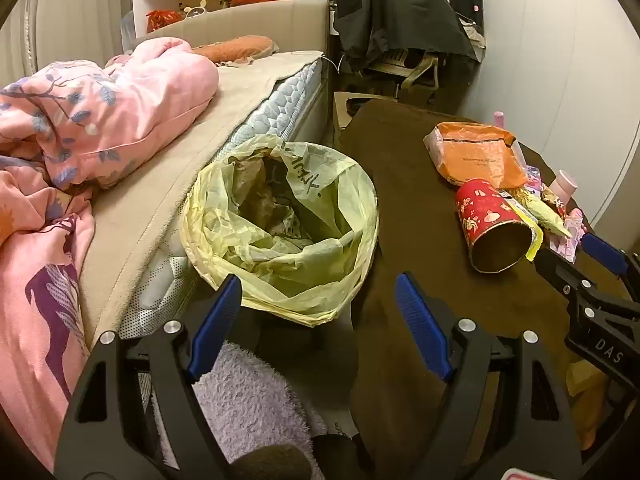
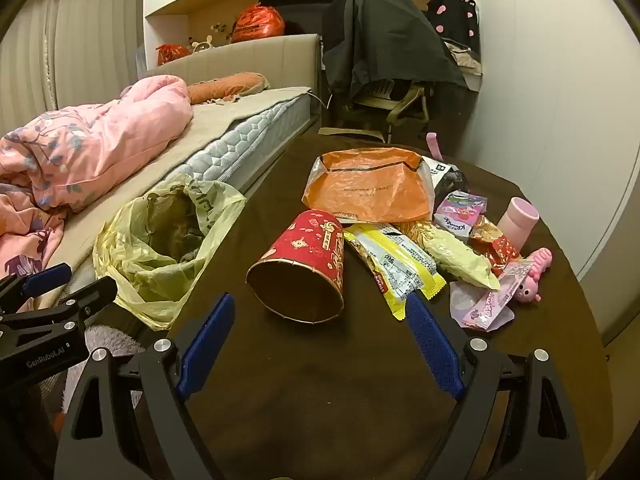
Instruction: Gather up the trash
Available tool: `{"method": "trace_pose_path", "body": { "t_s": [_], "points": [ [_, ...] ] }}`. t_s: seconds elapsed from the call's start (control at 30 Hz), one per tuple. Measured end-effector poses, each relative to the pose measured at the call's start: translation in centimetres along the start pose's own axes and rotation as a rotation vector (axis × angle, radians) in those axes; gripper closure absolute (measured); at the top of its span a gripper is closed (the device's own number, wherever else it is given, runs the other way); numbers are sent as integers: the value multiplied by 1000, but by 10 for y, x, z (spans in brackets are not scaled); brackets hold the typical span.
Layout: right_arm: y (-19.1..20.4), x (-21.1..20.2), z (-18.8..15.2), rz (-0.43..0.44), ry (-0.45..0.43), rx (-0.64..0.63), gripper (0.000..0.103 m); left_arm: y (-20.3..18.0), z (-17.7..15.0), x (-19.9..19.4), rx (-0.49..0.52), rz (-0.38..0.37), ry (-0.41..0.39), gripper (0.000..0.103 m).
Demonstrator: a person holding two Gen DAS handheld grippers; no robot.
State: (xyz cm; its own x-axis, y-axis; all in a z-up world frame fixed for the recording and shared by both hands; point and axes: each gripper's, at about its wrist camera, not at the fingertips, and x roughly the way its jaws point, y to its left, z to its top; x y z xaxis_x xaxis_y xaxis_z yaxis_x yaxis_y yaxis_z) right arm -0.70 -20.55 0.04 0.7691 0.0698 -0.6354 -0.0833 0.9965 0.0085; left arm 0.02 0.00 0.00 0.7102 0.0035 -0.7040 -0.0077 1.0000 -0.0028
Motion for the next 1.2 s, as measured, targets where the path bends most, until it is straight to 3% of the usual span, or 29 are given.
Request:
{"method": "trace_pose_path", "body": {
  "t_s": [1.2],
  "points": [
    [-6, 2, 1, 12, 5, 5, 20, 5, 0, 0, -17, 34, 3, 28]
  ]
}}
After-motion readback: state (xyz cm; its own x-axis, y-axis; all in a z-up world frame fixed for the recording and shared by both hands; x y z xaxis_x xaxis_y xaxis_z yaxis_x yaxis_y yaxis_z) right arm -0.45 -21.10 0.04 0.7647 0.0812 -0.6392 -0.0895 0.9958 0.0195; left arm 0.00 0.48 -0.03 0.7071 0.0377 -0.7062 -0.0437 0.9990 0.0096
